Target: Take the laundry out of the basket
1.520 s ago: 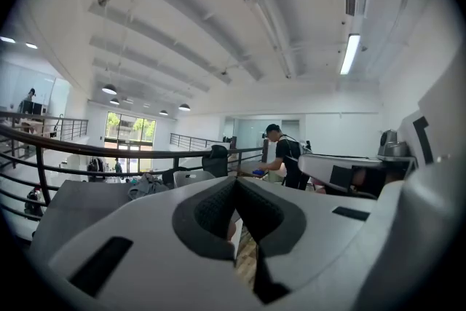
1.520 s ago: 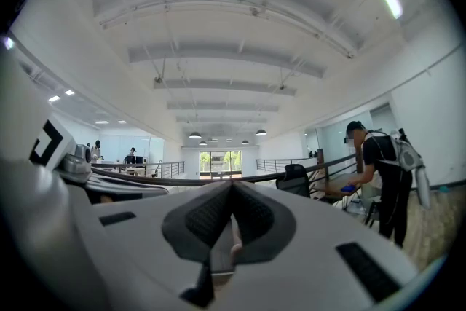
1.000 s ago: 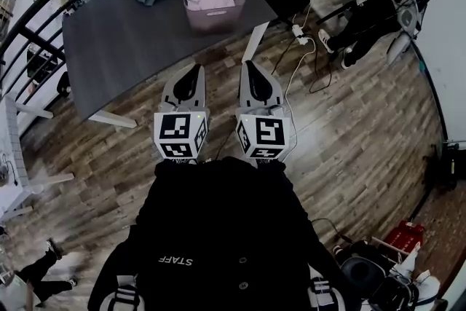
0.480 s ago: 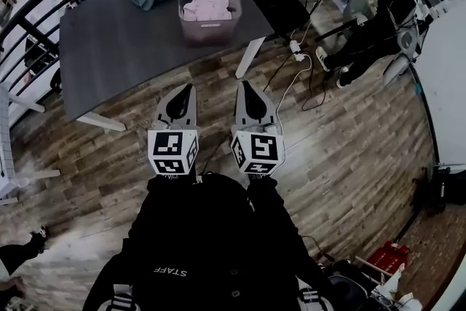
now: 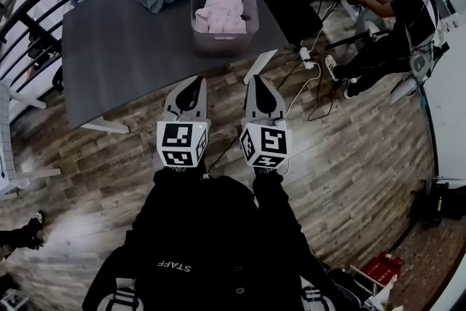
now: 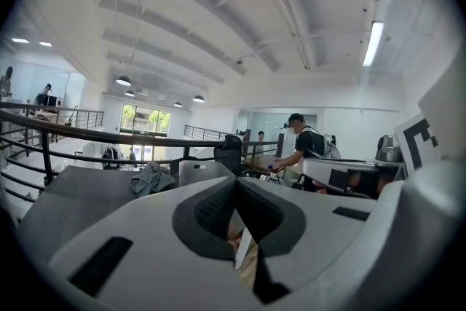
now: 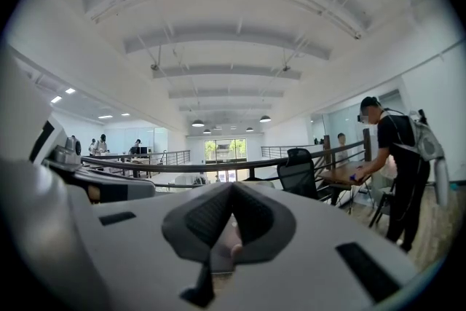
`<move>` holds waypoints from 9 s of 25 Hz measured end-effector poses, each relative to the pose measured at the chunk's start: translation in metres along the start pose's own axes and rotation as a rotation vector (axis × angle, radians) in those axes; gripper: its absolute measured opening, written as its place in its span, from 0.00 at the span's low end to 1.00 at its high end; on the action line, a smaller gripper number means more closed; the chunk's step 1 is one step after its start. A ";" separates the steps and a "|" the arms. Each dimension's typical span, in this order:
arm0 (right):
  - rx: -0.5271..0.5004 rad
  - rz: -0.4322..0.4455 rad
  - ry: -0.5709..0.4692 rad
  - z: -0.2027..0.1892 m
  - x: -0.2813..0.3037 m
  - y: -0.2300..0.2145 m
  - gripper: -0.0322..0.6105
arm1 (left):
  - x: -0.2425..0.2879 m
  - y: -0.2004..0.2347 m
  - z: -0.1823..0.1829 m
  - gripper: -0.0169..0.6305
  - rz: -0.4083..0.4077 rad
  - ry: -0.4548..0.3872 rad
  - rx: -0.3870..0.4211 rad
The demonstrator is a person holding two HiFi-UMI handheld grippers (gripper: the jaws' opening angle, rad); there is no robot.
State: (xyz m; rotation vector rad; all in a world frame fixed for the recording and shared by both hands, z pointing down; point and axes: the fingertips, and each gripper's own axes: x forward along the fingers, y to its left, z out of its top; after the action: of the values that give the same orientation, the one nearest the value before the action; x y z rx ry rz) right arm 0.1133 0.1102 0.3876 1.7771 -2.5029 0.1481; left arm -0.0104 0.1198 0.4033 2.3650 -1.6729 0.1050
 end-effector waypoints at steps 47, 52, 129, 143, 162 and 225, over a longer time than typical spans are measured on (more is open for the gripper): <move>0.041 0.078 0.337 -0.048 0.378 -0.045 0.07 | 0.323 0.169 0.004 0.03 0.075 0.260 -0.142; 0.072 0.074 0.406 -0.072 0.400 -0.056 0.07 | 0.349 0.175 -0.016 0.03 0.092 0.330 -0.177; -0.052 -0.046 1.017 -0.340 0.524 -0.100 0.56 | 0.418 0.223 -0.046 0.03 0.130 0.495 -0.271; 0.007 -0.026 0.814 -0.234 0.482 -0.090 0.35 | 0.376 0.226 0.000 0.03 0.158 0.385 -0.265; -0.016 -0.087 0.217 0.026 0.392 -0.090 0.35 | 0.319 0.191 0.114 0.03 0.150 0.098 -0.147; -0.119 -0.079 -0.220 0.199 0.327 -0.120 0.36 | 0.309 0.125 0.250 0.03 0.110 -0.259 0.081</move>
State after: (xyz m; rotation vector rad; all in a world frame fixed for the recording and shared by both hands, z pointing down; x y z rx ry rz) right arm 0.1193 -0.2589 0.2312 1.9345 -2.5153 -0.2085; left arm -0.0417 -0.2627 0.2419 2.4310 -1.9504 -0.1222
